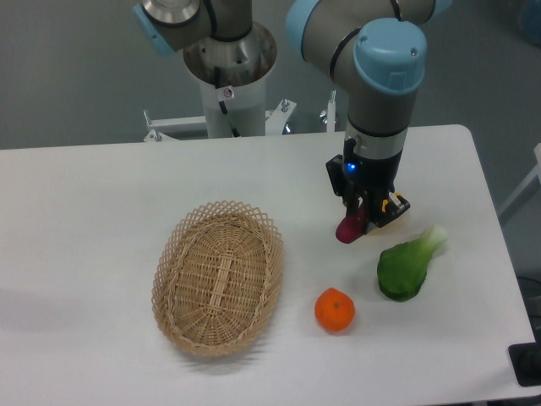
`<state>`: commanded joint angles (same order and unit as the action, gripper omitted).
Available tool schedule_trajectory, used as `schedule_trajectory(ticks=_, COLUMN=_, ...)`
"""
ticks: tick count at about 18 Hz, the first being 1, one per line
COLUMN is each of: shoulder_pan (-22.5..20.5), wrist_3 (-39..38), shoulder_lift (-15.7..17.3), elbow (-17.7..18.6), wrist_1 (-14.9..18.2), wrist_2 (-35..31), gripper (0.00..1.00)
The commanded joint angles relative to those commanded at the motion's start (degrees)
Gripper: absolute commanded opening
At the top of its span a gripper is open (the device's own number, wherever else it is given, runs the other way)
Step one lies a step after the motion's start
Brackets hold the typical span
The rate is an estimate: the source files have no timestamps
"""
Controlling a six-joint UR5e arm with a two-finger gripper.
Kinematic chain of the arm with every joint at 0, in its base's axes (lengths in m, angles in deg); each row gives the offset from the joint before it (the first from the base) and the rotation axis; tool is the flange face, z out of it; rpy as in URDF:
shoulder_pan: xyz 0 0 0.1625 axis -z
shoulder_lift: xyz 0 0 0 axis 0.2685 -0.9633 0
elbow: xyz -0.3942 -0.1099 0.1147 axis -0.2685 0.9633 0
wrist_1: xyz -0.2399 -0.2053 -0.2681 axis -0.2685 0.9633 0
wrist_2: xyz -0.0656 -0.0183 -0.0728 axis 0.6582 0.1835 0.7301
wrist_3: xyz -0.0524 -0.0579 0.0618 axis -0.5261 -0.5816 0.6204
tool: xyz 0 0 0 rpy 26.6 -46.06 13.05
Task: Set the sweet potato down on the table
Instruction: 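Hold the purple sweet potato in the gripper above the table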
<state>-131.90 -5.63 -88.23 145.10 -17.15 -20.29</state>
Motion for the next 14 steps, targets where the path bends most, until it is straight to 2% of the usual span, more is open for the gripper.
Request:
schedule_trajectory(ticks=6, shoulder_pan=-0.2, wrist_3=0.0, shoulder_lift=0.0, elbow=0.2, wrist_1=0.0, wrist_2=0.0, gripper=0.29)
schedule_trajectory(ticks=14, shoulder_pan=0.1, wrist_3=-0.1, shoulder_lift=0.1, elbow=2.5, wrist_1=-1.0, wrist_2=0.1, gripper=0.29)
